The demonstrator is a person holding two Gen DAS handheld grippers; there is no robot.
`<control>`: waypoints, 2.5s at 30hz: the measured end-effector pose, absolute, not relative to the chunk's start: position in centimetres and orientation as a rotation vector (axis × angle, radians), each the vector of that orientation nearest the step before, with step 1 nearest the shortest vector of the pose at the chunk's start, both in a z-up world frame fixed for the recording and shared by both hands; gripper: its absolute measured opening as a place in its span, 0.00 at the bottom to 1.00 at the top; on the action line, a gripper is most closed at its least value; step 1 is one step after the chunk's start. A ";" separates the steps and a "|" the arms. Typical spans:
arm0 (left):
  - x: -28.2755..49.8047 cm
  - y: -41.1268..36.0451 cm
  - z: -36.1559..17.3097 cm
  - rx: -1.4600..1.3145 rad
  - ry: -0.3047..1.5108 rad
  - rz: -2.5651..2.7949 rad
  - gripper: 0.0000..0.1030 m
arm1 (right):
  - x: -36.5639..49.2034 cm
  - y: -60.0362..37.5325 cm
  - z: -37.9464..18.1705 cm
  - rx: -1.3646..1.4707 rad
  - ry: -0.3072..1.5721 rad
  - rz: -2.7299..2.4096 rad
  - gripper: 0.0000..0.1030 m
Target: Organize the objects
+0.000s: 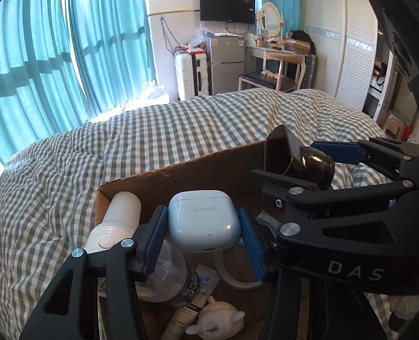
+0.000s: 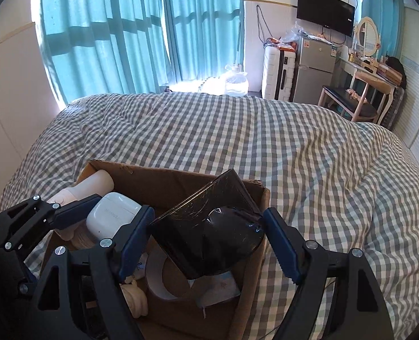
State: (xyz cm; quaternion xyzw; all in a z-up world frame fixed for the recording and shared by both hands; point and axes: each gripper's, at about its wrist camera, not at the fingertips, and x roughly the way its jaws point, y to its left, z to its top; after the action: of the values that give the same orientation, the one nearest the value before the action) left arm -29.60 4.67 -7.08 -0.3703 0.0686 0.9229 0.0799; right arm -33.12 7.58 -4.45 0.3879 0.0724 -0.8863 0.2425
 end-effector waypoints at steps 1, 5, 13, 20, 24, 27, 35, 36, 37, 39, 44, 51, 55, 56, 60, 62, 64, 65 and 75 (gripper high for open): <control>-29.6 4.7 -7.1 -1.105 0.204 2.763 0.51 | -33.1 7.6 -4.4 1.061 0.195 -2.422 0.76; -29.6 4.4 -6.9 -1.090 0.190 2.750 0.56 | -32.9 7.6 -4.3 1.065 0.180 -2.413 0.76; -29.4 3.9 -6.1 -1.026 0.135 2.751 0.89 | -32.5 7.8 -3.4 1.018 0.113 -2.408 0.92; -28.9 4.0 -4.7 -0.998 0.161 2.785 0.94 | -32.3 9.2 -1.0 0.956 0.061 -2.474 0.98; -28.6 2.6 -1.4 -0.939 0.082 2.846 0.96 | -31.5 10.8 2.8 0.859 0.035 -2.542 0.98; -28.0 1.0 1.7 -0.898 0.001 2.904 0.98 | -29.9 12.1 6.3 0.771 0.032 -2.597 0.99; -22.3 -1.8 10.8 -0.682 -0.093 3.055 1.00 | -23.4 15.2 14.3 0.572 0.046 -2.700 0.99; -21.3 -1.9 11.7 -0.653 -0.094 3.059 1.00 | -22.5 15.6 15.0 0.557 0.044 -2.706 0.99; -20.5 -1.8 12.4 -0.629 -0.090 3.063 1.00 | -21.4 15.9 15.5 0.543 0.046 -2.713 0.99; -18.4 -1.5 13.6 -0.574 -0.060 3.074 1.00 | -19.6 16.6 16.2 0.521 0.052 -2.734 1.00; -13.7 -0.3 14.4 -0.485 0.001 3.101 1.00 | -15.4 17.7 16.3 0.470 0.068 -2.765 1.00; -9.3 1.2 13.3 -0.475 0.089 3.135 1.00 | -10.4 18.9 15.4 0.387 0.058 -2.775 1.00; -7.3 1.4 12.1 -0.461 0.093 3.159 1.00 | -8.3 19.1 13.6 0.357 0.105 -2.796 1.00; -6.9 1.4 11.7 -0.452 0.084 3.168 1.00 | -7.9 19.3 13.1 0.355 0.112 -2.798 1.00; -5.2 1.3 10.9 -0.425 0.029 3.209 1.00 | -6.8 19.5 10.4 0.361 0.157 -2.802 1.00; -4.2 1.3 10.3 -0.407 0.018 3.201 1.00 | -5.9 19.8 9.6 0.322 0.164 -2.813 1.00; -3.3 1.2 9.6 -0.385 0.009 3.211 1.00 | -5.1 19.9 8.8 0.289 0.178 -2.825 1.00; -3.0 1.1 9.2 -0.382 -0.002 3.219 1.00 | -4.9 20.0 8.5 0.282 0.182 -2.836 1.00; -1.9 0.7 4.5 -0.482 -0.010 3.215 1.00 | -5.1 22.1 6.5 0.338 0.077 -2.841 1.00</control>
State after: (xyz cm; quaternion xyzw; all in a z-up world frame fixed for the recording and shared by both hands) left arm -1.89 0.70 4.50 -0.1480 -0.0031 0.9875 -0.0547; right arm -5.07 22.12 6.48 0.1168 0.0266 -0.9830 0.1393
